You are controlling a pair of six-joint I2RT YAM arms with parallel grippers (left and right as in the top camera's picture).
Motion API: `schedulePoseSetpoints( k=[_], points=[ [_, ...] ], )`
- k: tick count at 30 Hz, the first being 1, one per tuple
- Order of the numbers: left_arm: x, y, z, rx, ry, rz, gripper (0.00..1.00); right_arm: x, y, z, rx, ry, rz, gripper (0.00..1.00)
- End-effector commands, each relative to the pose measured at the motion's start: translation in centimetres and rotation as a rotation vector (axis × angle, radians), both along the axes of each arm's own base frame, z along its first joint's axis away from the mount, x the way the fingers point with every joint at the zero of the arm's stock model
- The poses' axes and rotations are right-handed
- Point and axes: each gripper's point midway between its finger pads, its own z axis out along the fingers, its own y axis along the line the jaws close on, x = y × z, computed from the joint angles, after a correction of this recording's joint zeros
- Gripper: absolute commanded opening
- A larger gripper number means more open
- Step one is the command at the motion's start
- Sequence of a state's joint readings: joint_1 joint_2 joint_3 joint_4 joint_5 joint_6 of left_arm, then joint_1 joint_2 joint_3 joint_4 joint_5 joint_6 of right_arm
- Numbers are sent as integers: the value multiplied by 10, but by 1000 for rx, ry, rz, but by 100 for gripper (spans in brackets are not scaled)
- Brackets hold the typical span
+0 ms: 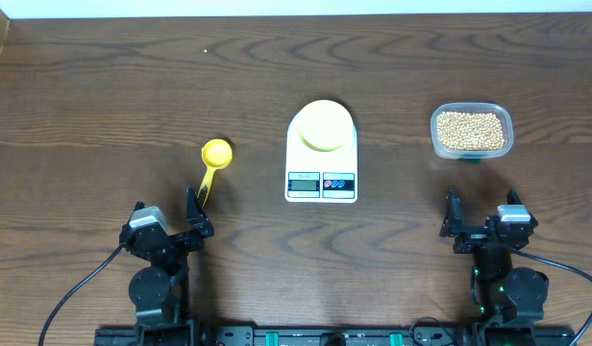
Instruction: Scoop item into bowl and weigh 50g on scale
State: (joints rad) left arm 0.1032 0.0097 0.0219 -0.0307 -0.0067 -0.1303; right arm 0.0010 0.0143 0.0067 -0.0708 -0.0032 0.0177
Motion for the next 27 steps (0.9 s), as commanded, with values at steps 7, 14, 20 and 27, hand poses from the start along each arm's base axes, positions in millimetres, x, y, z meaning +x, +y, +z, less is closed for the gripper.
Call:
schedulePoseSetpoints(
  k=[7, 14, 20, 27],
  points=[
    [0, 0, -10, -3, 24, 0, 97, 0, -1, 0, -9, -3, -6, 99],
    [-5, -12, 3, -13, 51, -70, 97, 0, -1, 0, -9, -2, -5, 99],
    [-16, -14, 37, 2, 88, -72, 97, 0, -1, 0, -9, -2, -6, 99],
    [-10, -13, 80, -13, 191, -73, 97, 0, -1, 0, -9, -2, -6, 99]
  ],
)
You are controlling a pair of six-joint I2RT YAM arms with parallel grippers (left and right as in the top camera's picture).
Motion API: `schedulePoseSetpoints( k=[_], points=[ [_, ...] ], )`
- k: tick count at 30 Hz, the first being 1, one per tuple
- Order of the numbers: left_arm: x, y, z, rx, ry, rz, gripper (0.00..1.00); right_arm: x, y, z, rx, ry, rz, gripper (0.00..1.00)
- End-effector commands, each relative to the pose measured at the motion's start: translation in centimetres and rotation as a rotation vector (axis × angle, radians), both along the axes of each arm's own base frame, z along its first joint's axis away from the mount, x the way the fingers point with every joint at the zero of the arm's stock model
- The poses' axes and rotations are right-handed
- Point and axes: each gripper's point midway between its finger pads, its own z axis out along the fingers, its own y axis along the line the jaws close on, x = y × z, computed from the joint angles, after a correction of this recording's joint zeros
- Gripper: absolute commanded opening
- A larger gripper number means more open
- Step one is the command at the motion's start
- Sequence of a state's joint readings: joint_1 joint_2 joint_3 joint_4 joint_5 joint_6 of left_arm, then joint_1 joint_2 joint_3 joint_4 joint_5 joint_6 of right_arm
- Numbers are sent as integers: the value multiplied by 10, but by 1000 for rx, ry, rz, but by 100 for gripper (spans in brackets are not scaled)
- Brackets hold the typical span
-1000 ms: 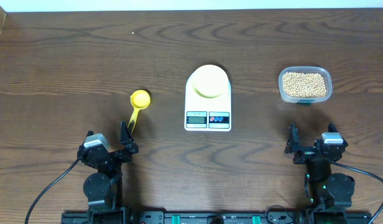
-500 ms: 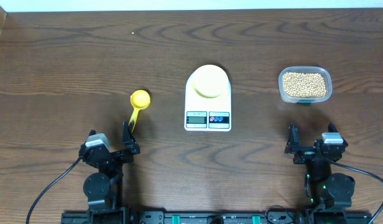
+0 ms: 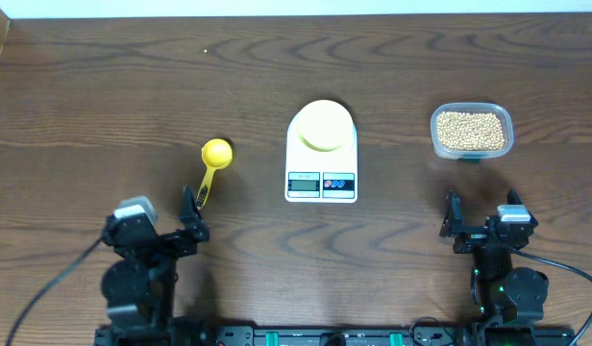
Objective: Scoop item into bowl and weigh 50g on scale
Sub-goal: 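Move the left gripper over the yellow scoop's handle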
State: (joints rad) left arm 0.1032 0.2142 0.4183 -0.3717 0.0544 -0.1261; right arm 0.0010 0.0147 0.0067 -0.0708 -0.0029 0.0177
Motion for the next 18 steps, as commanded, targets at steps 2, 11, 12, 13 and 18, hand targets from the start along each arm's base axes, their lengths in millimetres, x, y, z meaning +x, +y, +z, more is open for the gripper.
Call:
schedulePoseSetpoints(
  k=[2, 11, 12, 13, 18],
  points=[
    [13, 0, 23, 6, 104, -17, 97, 0, -1, 0, -9, -2, -5, 99],
    [58, 2, 39, 23, 424, -62, 97, 0, -1, 0, -9, -2, -5, 99],
    [63, 3, 38, 17, 464, -63, 97, 0, -1, 0, -9, -2, -5, 99],
    [68, 3, 36, 14, 505, -66, 97, 0, -1, 0, -9, -2, -5, 99],
    [96, 6, 20, 3, 686, -81, 97, 0, -1, 0, -9, -2, -5, 99]
  ],
)
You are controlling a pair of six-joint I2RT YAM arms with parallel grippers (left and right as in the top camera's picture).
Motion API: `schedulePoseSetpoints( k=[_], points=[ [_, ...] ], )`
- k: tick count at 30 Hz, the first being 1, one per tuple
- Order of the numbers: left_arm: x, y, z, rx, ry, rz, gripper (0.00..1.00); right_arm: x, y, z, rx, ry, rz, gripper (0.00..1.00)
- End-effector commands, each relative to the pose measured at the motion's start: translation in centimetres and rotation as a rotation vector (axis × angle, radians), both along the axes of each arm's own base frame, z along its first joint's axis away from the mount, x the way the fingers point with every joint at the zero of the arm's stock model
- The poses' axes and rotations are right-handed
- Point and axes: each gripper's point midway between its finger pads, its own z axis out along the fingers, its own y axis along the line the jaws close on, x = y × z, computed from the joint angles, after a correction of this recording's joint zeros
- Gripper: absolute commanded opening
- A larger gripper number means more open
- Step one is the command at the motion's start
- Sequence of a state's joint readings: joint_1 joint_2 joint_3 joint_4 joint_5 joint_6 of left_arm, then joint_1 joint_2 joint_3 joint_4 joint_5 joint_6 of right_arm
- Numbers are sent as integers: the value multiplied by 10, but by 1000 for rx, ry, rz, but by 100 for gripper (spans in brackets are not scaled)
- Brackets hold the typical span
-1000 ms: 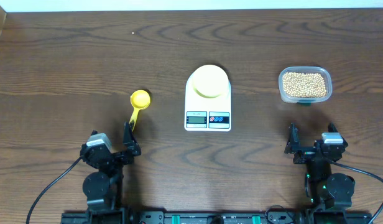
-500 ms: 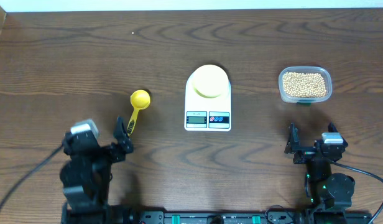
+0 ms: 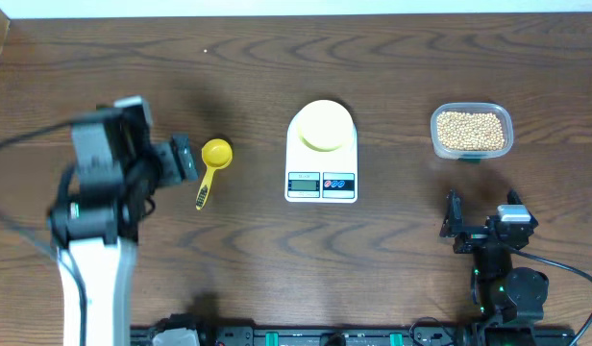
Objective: Scoop item into bowl and weigh 50g on scale
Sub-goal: 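Move the left gripper over the yellow scoop's handle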
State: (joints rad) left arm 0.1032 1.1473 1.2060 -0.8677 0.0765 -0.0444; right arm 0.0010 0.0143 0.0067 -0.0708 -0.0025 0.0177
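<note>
A yellow measuring scoop lies on the table left of the scale, its handle pointing toward the front. A pale yellow bowl sits on the white digital scale. A clear tub of soybeans stands at the right. My left arm is raised and blurred, and its left gripper hovers just left of the scoop's cup; its jaws are too blurred to read. At the front right, the right gripper rests with its fingers together, holding nothing.
The dark wooden table spreads behind and around the scale. Arm bases and cabling line the front edge. A light strip runs along the table's far edge.
My left arm has risen from its place at the front left, and its gripper now sits farther back, beside the scoop's cup. The scoop, scale, tub and right arm are unchanged.
Both arms first rested at the front edge, the left gripper near the scoop's handle tip. Then the left arm's base had shifted slightly left. Now the left arm is lifted and its gripper is level with the scoop's cup.
</note>
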Motion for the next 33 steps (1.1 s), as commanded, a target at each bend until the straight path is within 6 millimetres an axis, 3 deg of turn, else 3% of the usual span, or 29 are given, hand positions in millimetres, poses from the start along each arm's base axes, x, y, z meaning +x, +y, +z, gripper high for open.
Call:
schedulePoseSetpoints(
  k=[1, 7, 21, 33],
  points=[
    [24, 3, -4, 4, 67, -20, 97, 0, -1, 0, -8, -2, -5, 99],
    [56, 8, -40, -3, 191, -16, 97, 0, -1, 0, -8, -2, -5, 99],
    [65, 10, -119, -24, 415, -14, 97, 0, -1, 0, -8, -2, -5, 99],
    [72, 10, -128, -24, 415, -15, 97, 0, -1, 0, -8, -2, -5, 99]
  ],
)
